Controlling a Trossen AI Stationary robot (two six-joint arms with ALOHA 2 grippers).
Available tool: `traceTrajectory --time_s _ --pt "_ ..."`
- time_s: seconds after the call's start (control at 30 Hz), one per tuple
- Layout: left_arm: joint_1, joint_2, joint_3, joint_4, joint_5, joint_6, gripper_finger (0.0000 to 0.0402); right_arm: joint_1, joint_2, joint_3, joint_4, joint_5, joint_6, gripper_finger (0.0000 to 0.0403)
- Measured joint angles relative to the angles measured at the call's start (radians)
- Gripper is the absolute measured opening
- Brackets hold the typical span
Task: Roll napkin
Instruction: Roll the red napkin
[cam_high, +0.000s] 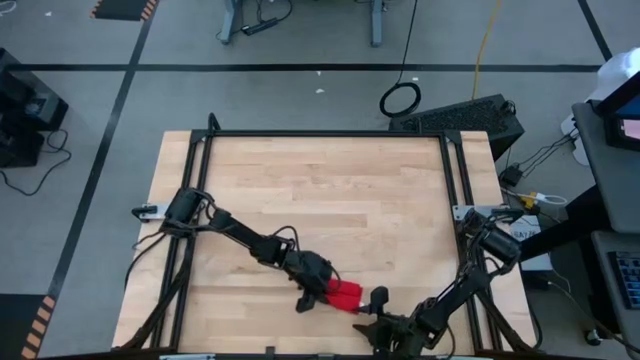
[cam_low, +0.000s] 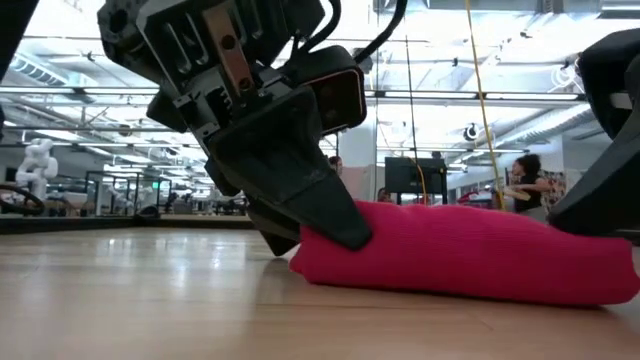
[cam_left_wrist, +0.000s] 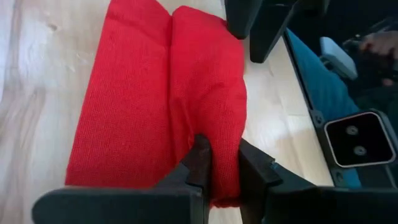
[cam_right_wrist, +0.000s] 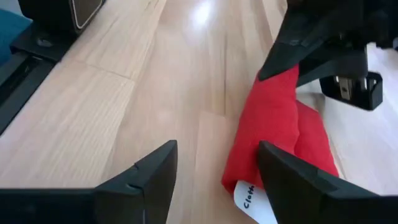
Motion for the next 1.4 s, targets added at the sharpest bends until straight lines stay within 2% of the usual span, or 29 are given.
traceTrajectory --time_s 0.1,0.33,0.47,0.53,0.67,0.77,1.1,1.2,1.3,1.4 --pt "0.01 0.0 0.0 -0.006 0.039 0.001 0.0051 -0.004 0.019 0.002 0.03 0.025 -0.009 0.0209" --pt "0.014 0.0 0.0 -0.006 0.05 0.001 0.0052 0.004 0.016 0.002 0.051 0.132 -0.031 0.0209" --pt "0.014 0.0 -0.001 -0.005 0.054 0.002 0.0052 -0.02 0.016 0.0 0.045 0.18 0.064 0.0209" --pt "0.014 0.0 -0.001 -0.005 0.055 0.003 0.0052 -0.039 0.015 0.0 0.03 0.157 0.135 0.0209" --pt "0.014 0.0 -0.001 -0.004 0.055 0.009 0.0052 -0.082 0.015 0.0 0.017 0.017 0.219 0.0203" --pt "0.014 0.0 -0.001 -0.005 0.057 0.02 0.0052 -0.103 0.013 0.001 -0.006 -0.035 0.279 0.0189" --pt "0.009 0.001 -0.002 -0.002 0.06 0.036 0.0052 -0.106 0.009 0.003 -0.04 -0.042 0.494 0.0096" --pt "0.007 0.002 -0.002 -0.002 0.045 0.108 0.0052 -0.105 0.008 0.003 -0.04 -0.063 0.55 0.007" --pt "0.004 0.002 -0.002 -0.008 0.024 0.144 0.0063 -0.106 0.007 0.004 -0.038 -0.091 0.597 0.0059" --pt "0.004 -0.009 -0.002 -0.018 0.027 0.159 0.0094 -0.105 0.008 0.004 -0.035 -0.092 0.639 0.0063"
